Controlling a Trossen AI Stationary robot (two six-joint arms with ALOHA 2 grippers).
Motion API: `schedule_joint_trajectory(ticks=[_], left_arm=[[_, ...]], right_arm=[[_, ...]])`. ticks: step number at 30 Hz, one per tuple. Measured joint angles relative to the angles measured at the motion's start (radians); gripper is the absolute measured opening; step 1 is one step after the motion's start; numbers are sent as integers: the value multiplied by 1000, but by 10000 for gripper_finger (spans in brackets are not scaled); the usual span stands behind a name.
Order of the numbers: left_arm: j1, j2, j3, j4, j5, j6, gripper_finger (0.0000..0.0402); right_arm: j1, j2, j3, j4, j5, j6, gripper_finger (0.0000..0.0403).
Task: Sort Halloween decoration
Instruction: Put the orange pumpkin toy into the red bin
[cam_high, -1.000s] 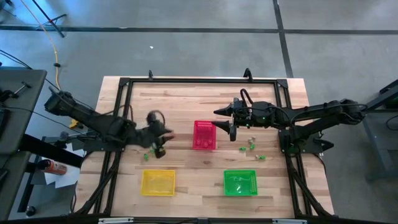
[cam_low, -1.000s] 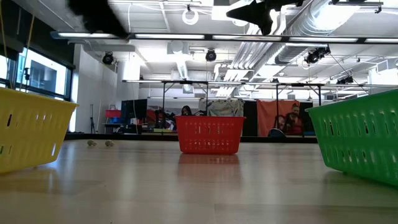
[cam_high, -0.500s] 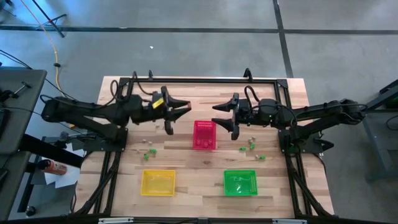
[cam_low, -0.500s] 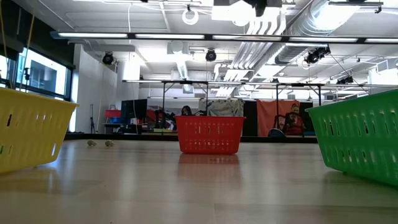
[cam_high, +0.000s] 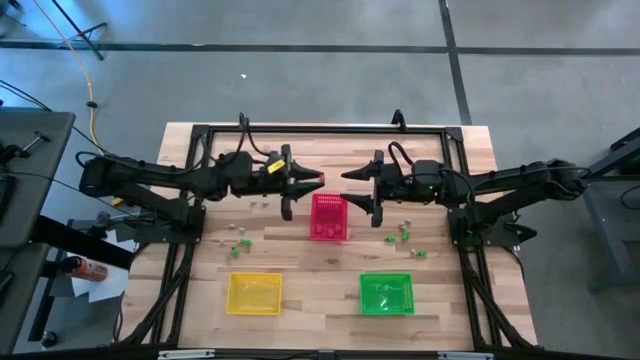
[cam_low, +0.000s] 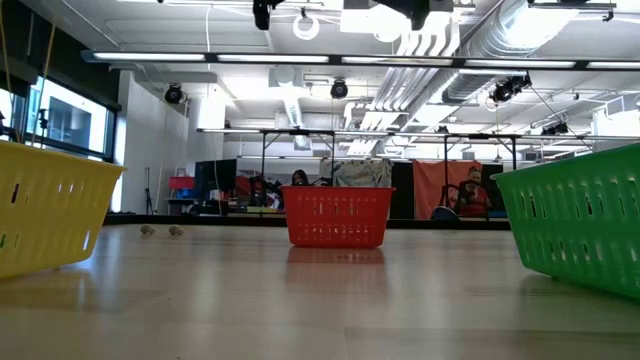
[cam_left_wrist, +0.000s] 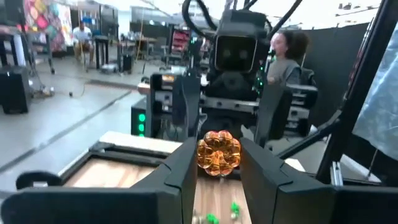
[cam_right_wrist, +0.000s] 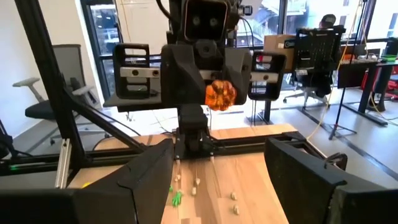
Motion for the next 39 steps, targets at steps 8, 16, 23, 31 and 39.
schedule_joint_trajectory(ticks=[8,16,23,31,39], left_arm=[[0,0,0,-6,-2,28,88],[0,0,0,-4,-2,3,88],[6,1,41,-148,-26,-17,88],[8,160,209,-432,-24,151,88],[-15,393,243,-516,-17,152,88]], right_arm=[[0,0,0,-2,0,0,248],[0,-3,0,1,16,-13,248],[0,-55,0,7,100,-72,248],[-6,-106,0,3,175,-97,248],[-8,-114,0,-11,191,-85,248]])
